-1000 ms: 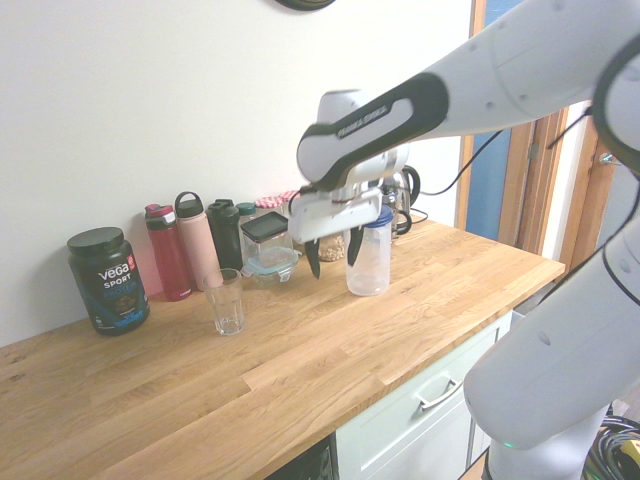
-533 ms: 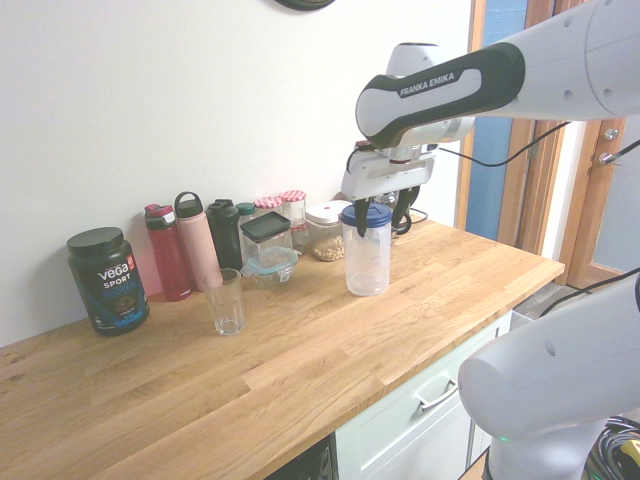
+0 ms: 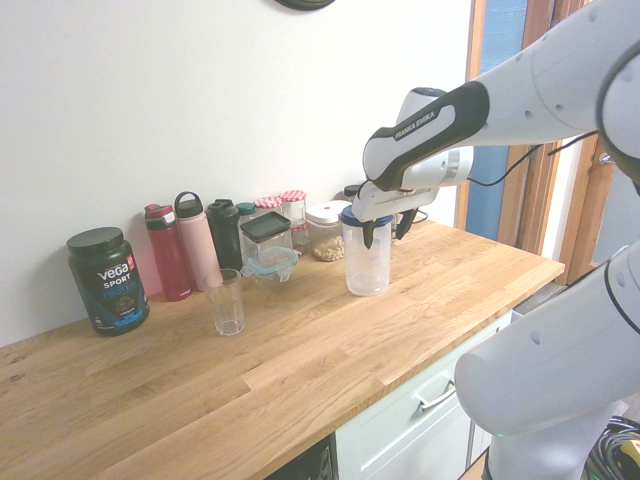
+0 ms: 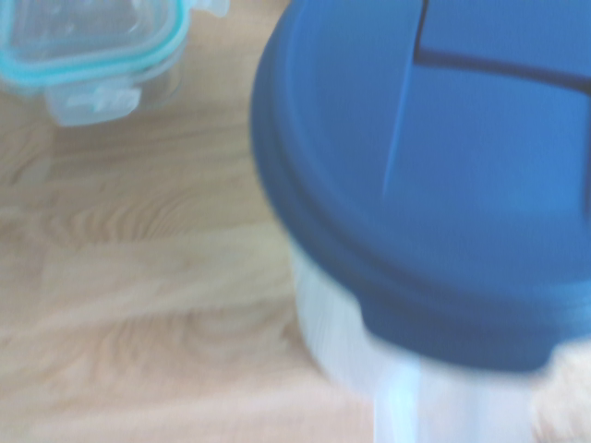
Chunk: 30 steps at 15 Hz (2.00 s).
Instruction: Pour me some water
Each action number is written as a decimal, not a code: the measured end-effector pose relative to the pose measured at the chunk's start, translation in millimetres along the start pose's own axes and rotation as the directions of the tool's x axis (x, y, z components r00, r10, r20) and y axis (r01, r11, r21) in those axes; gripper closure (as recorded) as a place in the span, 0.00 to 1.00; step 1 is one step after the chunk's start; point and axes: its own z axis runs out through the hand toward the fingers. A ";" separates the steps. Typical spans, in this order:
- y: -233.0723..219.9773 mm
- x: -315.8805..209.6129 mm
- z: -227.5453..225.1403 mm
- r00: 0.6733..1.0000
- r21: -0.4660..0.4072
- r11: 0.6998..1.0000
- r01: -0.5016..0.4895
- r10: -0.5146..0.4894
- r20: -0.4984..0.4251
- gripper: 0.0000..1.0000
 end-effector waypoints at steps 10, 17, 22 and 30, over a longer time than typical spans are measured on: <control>-6.7 5.1 20.3 1.000 -0.004 1.000 0.001 -0.001 -0.002 1.00; -9.4 8.5 24.7 1.000 -0.007 1.000 -0.001 0.001 -0.014 1.00; -8.6 10.1 24.2 1.000 -0.006 1.000 -0.006 0.006 -0.023 1.00; -9.7 12.8 17.5 0.999 -0.003 0.999 0.035 -0.036 -0.036 1.00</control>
